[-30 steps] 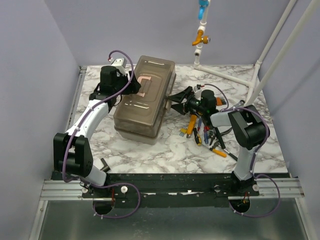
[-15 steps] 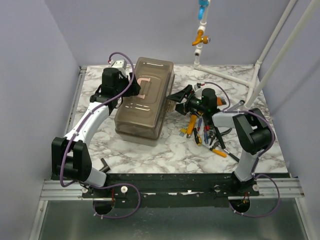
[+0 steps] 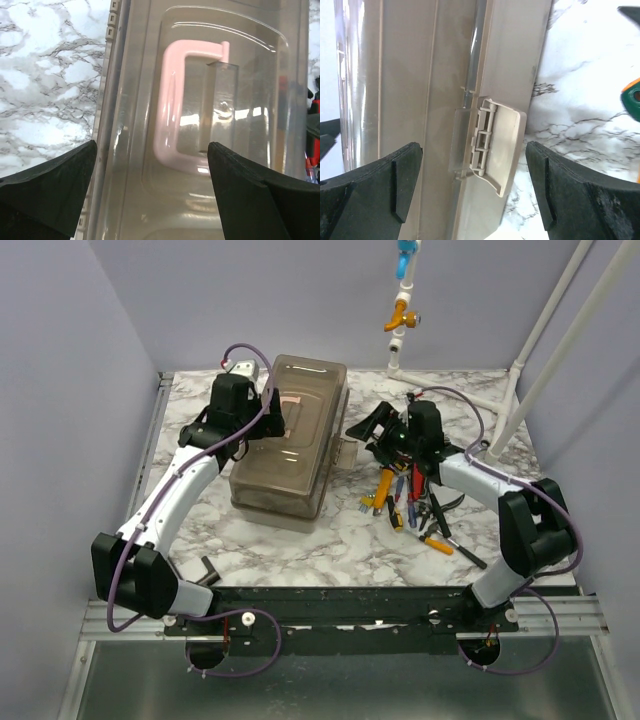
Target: Pack the tool kit
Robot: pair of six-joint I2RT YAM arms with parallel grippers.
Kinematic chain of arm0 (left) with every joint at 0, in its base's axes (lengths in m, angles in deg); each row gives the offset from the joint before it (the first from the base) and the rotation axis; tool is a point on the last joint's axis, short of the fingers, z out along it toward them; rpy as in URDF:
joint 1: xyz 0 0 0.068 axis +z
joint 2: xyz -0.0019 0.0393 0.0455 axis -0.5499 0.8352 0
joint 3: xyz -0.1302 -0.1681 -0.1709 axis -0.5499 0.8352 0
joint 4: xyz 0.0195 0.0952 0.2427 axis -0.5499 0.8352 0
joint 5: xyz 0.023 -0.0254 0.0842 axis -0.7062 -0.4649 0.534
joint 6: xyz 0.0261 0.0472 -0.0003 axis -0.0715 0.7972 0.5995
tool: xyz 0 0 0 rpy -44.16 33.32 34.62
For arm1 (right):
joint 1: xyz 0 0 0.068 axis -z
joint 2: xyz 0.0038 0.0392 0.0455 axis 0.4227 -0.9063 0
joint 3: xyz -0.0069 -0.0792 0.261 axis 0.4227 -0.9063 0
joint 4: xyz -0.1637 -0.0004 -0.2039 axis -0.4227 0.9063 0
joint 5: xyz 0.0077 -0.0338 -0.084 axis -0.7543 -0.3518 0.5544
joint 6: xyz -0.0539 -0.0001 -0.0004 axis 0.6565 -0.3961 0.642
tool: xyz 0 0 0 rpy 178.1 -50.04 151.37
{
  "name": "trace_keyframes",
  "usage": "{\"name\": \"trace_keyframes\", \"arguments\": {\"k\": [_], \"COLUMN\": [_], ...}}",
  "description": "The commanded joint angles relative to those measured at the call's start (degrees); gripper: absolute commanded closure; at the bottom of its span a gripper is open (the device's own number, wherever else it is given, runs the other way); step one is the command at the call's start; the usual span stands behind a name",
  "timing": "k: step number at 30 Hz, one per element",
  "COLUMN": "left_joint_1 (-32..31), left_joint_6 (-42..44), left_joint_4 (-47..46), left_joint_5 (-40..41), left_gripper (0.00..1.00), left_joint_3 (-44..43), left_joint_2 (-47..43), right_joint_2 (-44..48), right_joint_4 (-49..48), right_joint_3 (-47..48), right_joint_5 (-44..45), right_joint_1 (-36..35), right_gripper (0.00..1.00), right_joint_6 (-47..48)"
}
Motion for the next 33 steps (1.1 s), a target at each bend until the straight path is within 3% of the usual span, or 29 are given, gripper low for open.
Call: {"name": "trace_keyframes", "arguments": {"k": [1, 9, 17, 33], "left_joint_1": [-2.18, -5.08, -4.42, -4.76], "left_joint_6": [1.56, 3.90, 5.53, 7.34], "left_joint_4": [8.47, 21.84, 28.00, 32.93], "left_joint_5": [4.31, 7.61, 12.38, 27.86], "left_gripper": [0.06, 0.05, 0.06, 0.17], "left_joint_3": [-7.17, -20.65, -27.26, -32.62], "left_joint_2": [-0.96, 7.83, 15.91, 20.34], "right_joint_2": [4.29, 6.89, 3.18, 2.17], "right_joint_4": [9.62, 17.90, 31.72, 32.87], "right_joint_3": [2.73, 6.93, 18.10, 24.70], "right_joint_5": [6.39, 7.56, 22.86, 24.06], "right_joint_1": [0.05, -1.52, -9.40, -11.69], "right_gripper": [0.08, 0.07, 0.07, 0.10], "right_joint_6": [8.55, 9.50, 6.99, 6.99]}}
